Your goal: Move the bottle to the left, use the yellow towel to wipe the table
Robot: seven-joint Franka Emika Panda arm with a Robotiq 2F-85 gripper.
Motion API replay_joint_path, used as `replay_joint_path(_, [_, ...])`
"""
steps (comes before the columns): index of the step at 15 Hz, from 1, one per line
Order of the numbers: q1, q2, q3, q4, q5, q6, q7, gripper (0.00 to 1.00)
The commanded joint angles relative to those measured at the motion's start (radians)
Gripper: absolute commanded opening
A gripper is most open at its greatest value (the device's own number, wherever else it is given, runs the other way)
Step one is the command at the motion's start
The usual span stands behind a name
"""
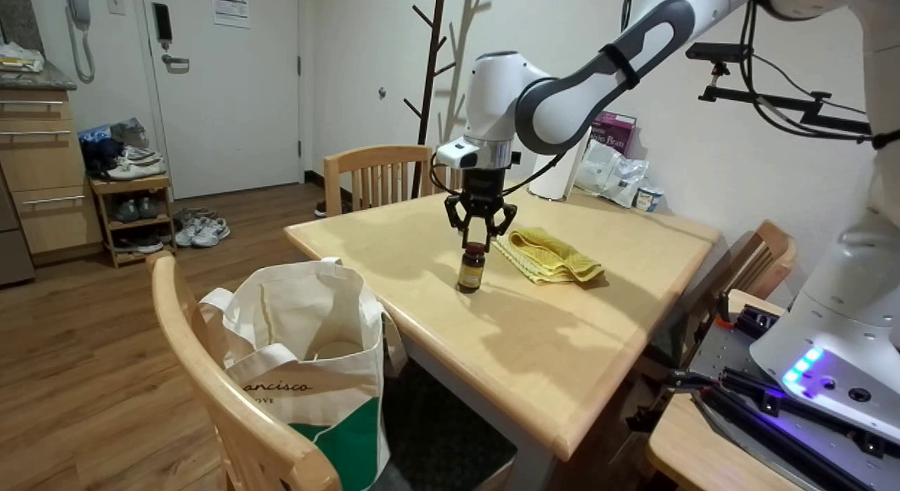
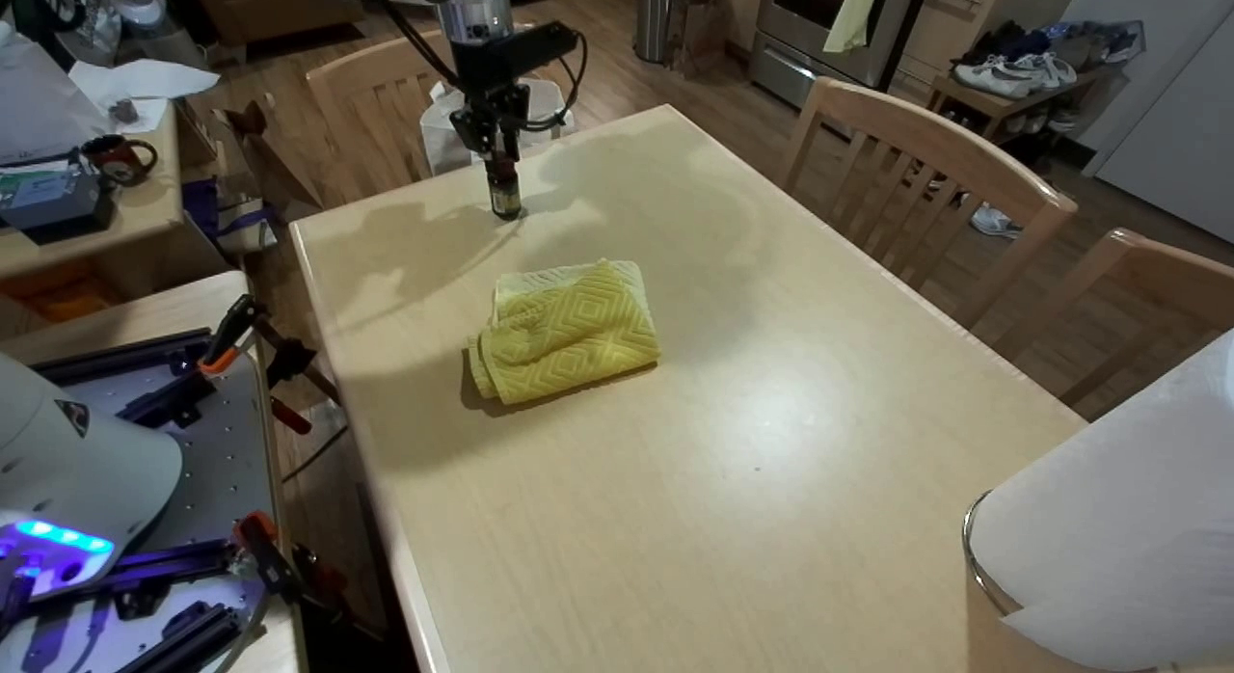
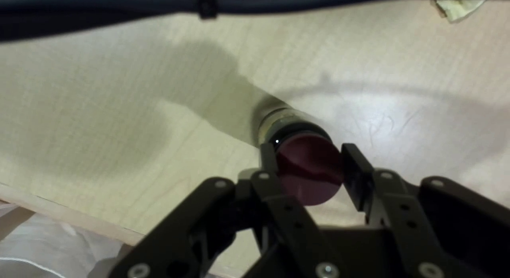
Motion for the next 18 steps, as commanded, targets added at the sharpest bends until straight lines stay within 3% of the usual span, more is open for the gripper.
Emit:
replay_joint_path(1, [0.017, -0.012, -0.014, -0.025, -0.033, 0.008, -0.028, 0.19])
replay_joint_path(2, [0.022, -0.013, -0.019, -0.028, -0.041, 0.009, -0.022, 0.69])
replay_joint_path(3, [0.024, -0.012, -0.02, -0.028, -0.043, 0.004, -0.022, 0.69])
replay_joint_path(7, [0.026, -0.019, -0.029, -0.018, -0.018, -0.008, 0.016, 0.94])
replay_joint_path(9, [0.017, -0.034, -0.038, -0.002, 0.026, -0.014, 0.086, 1.0])
replay_joint_path(13, [-0.017, -0.046, -0.071, 0.077, 0.088, -0.05, 0.181, 1.0])
replay_joint_path(18, [-0.053, -0.024, -0.144, 0.089, 0.092, 0.009, 0.345, 1.0])
